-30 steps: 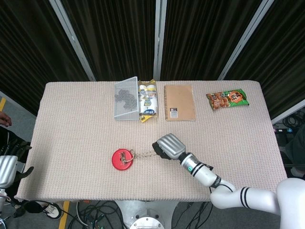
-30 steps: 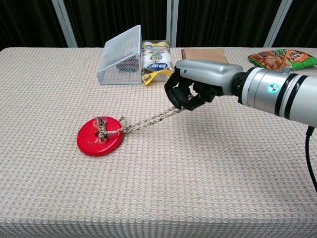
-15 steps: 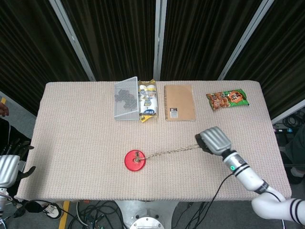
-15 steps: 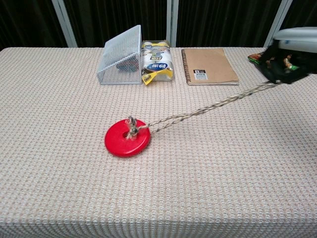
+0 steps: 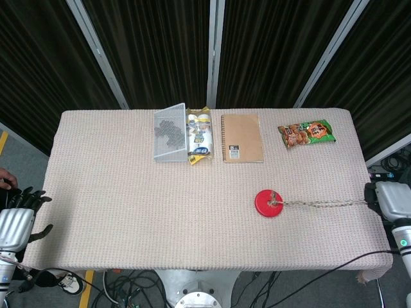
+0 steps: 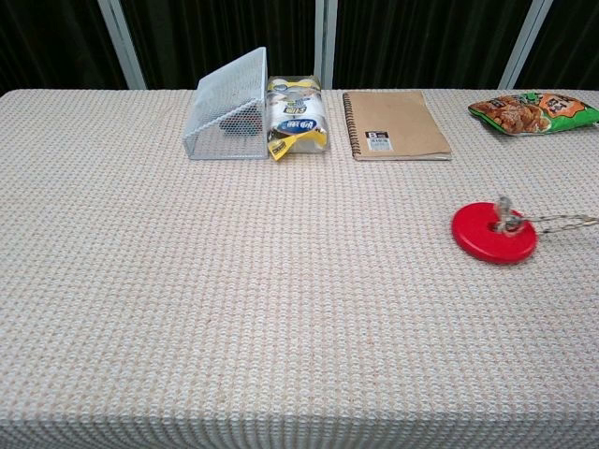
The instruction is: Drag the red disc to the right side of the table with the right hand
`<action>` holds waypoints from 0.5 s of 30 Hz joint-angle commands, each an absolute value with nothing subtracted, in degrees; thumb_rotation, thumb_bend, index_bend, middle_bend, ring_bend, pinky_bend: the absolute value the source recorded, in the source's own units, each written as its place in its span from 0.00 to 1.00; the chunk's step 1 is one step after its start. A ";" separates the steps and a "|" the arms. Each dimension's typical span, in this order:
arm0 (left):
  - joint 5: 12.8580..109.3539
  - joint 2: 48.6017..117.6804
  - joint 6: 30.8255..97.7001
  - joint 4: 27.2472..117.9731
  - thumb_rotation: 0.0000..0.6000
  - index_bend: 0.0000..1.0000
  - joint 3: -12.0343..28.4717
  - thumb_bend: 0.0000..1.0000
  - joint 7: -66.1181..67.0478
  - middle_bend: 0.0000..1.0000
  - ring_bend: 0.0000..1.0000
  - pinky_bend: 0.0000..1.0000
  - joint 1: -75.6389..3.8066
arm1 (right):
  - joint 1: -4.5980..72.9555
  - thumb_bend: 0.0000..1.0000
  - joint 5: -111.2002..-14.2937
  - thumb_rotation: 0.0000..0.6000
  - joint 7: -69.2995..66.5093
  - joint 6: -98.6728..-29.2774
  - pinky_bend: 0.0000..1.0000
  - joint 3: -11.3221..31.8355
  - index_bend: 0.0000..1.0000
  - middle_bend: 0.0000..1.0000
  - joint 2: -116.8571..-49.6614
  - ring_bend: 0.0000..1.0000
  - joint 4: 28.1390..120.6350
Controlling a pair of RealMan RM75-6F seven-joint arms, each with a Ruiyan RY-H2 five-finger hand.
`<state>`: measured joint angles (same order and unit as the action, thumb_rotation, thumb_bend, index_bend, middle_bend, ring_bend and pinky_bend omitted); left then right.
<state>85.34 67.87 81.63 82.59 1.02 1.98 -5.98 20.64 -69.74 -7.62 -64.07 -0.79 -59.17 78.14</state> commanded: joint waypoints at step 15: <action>85.21 68.03 81.48 83.01 1.00 0.30 1.14 0.19 2.30 0.17 0.07 0.18 -6.31 | 19.55 0.84 -79.32 1.00 -12.38 -72.84 0.95 4.53 1.00 0.89 -62.55 0.71 79.31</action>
<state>85.18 68.02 81.45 83.01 1.13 2.31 -6.31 17.78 -75.01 -12.78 -70.16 3.40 -61.37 75.63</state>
